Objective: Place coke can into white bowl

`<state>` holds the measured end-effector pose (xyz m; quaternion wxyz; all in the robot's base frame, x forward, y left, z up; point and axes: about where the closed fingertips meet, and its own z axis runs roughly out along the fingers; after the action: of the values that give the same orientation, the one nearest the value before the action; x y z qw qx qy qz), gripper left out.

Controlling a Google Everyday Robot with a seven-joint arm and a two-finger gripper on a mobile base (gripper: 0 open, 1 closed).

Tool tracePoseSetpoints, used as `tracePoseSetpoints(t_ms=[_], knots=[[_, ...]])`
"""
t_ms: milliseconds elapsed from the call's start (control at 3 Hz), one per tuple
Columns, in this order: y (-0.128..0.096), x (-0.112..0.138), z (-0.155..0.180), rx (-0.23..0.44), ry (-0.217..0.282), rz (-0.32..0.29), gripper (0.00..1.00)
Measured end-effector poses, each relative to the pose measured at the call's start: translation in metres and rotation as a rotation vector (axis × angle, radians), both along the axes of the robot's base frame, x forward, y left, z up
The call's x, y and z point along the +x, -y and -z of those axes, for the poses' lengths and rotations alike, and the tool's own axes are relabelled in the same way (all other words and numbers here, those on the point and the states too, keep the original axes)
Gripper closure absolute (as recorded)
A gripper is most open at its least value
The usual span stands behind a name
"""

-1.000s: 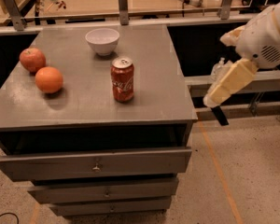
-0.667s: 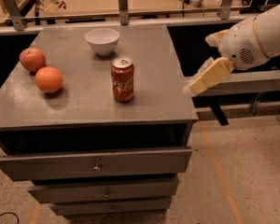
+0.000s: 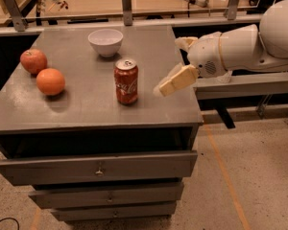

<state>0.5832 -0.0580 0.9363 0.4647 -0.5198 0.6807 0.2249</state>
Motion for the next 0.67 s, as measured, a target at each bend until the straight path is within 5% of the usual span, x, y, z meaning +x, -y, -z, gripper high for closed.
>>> tracePoseSetpoints(t_ms=[667], knots=[[-0.01, 0.003, 0.012, 0.019, -0.003, 0.01, 0.0]])
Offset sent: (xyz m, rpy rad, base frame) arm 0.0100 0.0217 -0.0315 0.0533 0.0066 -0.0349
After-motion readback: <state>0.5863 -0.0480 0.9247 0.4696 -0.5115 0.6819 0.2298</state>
